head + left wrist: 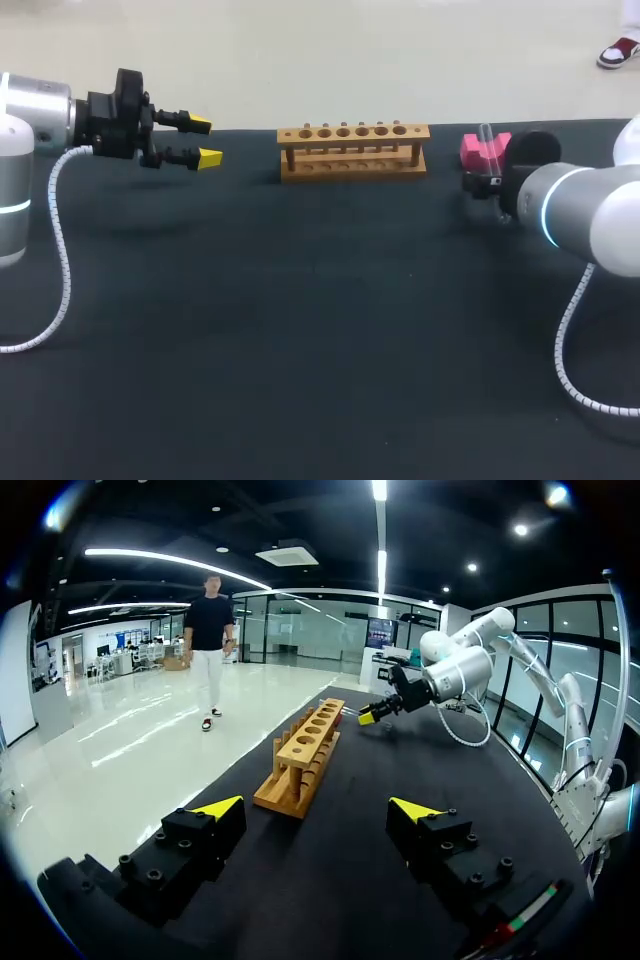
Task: Grasp the test tube, adjust it, and insert it.
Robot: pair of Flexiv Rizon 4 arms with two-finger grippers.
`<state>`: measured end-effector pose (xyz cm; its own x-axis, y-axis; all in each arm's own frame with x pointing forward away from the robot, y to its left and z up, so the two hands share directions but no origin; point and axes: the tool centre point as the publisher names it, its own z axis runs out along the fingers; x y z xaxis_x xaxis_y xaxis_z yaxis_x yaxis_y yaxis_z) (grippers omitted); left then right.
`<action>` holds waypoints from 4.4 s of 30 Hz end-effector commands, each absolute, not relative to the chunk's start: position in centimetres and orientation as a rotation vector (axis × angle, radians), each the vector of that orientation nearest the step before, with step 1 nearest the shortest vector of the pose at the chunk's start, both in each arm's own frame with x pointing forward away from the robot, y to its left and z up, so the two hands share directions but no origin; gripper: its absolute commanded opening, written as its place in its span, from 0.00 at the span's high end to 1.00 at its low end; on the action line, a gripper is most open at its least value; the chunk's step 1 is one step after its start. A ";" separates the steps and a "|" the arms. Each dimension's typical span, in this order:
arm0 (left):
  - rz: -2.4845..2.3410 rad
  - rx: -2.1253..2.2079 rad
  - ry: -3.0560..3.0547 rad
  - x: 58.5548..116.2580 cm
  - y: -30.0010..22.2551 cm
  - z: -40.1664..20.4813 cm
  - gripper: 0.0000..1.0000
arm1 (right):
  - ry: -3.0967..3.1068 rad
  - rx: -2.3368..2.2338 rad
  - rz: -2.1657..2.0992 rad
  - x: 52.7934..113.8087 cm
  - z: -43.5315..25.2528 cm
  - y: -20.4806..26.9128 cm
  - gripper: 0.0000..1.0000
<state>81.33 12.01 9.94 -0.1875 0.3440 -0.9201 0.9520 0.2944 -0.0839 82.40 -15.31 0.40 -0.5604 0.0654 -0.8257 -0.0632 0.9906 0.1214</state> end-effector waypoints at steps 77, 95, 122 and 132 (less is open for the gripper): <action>-0.893 1.185 1.701 81.3 12.1 9.9 0.00 | 1.712 0.096 0.201 80.1 7.3 -13.9 1.00; -0.893 1.185 1.701 81.3 12.1 9.9 0.00 | 1.810 0.161 0.341 80.0 8.3 -14.9 1.00; -0.893 1.185 1.701 81.3 12.1 9.9 0.00 | 1.829 0.186 0.314 80.2 10.1 -4.4 1.00; -0.893 1.185 1.701 81.3 12.1 9.9 0.00 | 1.864 0.161 0.351 81.3 9.0 -1.3 1.00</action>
